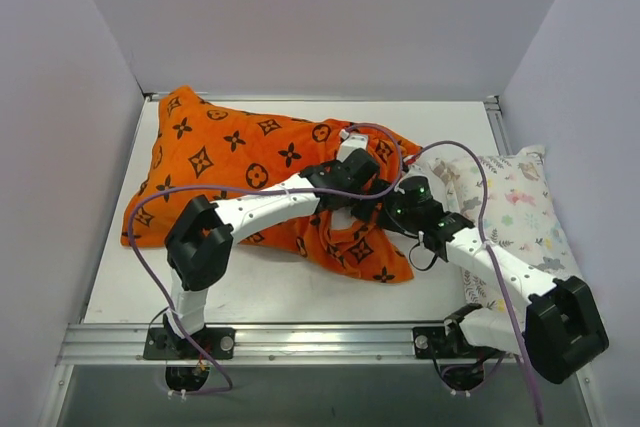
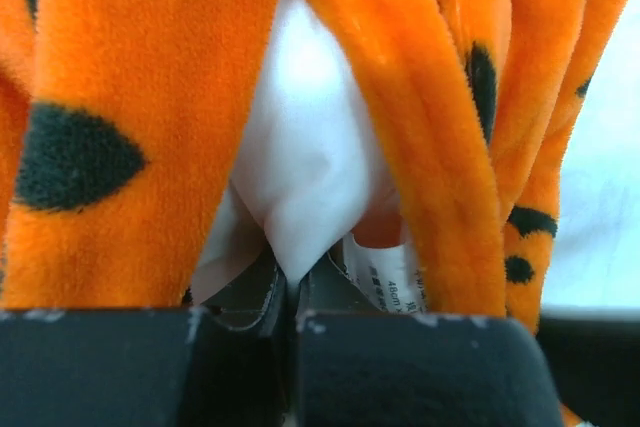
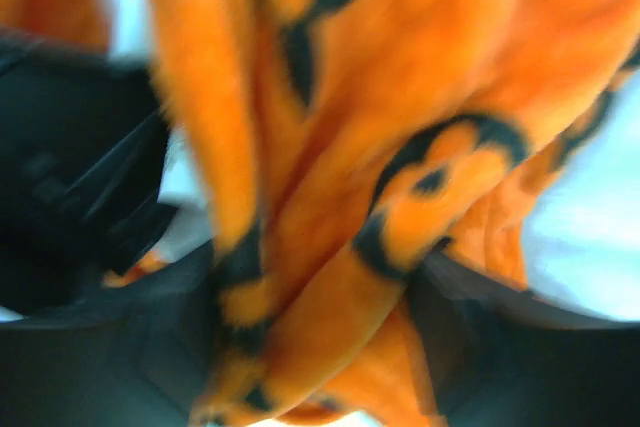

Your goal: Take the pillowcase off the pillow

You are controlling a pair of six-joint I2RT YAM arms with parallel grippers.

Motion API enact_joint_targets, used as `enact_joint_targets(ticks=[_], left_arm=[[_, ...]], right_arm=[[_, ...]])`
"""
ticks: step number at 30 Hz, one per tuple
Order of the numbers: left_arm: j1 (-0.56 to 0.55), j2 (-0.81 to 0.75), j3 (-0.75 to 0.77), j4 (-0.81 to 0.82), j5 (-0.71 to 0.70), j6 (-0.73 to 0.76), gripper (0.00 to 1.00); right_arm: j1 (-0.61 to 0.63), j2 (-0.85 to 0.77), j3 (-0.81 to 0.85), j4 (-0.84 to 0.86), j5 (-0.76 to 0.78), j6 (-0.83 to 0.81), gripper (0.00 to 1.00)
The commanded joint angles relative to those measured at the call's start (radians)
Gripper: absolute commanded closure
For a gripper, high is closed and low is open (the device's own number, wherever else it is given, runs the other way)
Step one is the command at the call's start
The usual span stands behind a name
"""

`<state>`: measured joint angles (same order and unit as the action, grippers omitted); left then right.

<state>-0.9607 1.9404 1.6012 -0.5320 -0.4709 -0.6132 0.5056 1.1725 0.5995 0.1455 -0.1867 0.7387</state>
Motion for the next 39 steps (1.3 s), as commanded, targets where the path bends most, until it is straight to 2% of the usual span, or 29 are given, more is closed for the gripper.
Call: enact_joint_targets(ticks=[1,4,9,10,19,23,30,34,35,37,38,39], left_arm=[[0.019,0.051,0.042,0.038,0.043,-0.019,1.0],[0.042,0.031,0.06,0.04,0.044,-0.019,1.0],[0.121,-0.011,0.138,0.023,0.083,-0.016,1.0],[0.132,-0.021,0.173,0.012,0.092,-0.013,1.0],[0.29,-0.044,0.35,-0.081,0.15,0.009,1.0],[0.351,-0.06,0.417,-0.12,0.208,0.012,1.0],[0.441,-0.047,0.562,-0.227,0.363,0.012,1.0],[0.424,-0.176,0.407,-0.208,0.539,0.0,1.0],[0.409,-0.225,0.255,-0.174,0.554,-0.006,1.0],[0.366,-0.373,0.065,-0.05,0.584,-0.026,1.0],[0.355,-0.418,-0.099,-0.025,0.601,-0.039,1.0],[0.341,-0.463,-0.177,0.012,0.613,-0.046,1.0]], right_arm=[[0.043,-0.045,0.052,-0.141,-0.048,-0.036,0.44],[0.054,-0.072,0.057,-0.237,0.006,-0.044,0.79],[0.067,-0.112,-0.019,-0.257,0.024,-0.029,0.92],[0.065,-0.123,-0.045,-0.264,0.05,-0.019,0.99],[0.067,-0.234,-0.161,-0.27,0.164,0.031,1.0],[0.063,-0.124,-0.144,-0.232,0.236,0.054,1.0],[0.053,0.085,-0.13,-0.049,0.265,0.116,1.0],[0.008,0.22,0.007,-0.03,0.247,0.087,0.99],[-0.001,0.248,0.037,-0.032,0.247,0.079,0.96],[-0.042,0.327,0.094,-0.023,0.23,0.058,0.89],[-0.055,0.349,0.132,-0.014,0.208,0.033,0.86],[-0.065,0.367,0.152,-0.004,0.204,0.016,0.82]])
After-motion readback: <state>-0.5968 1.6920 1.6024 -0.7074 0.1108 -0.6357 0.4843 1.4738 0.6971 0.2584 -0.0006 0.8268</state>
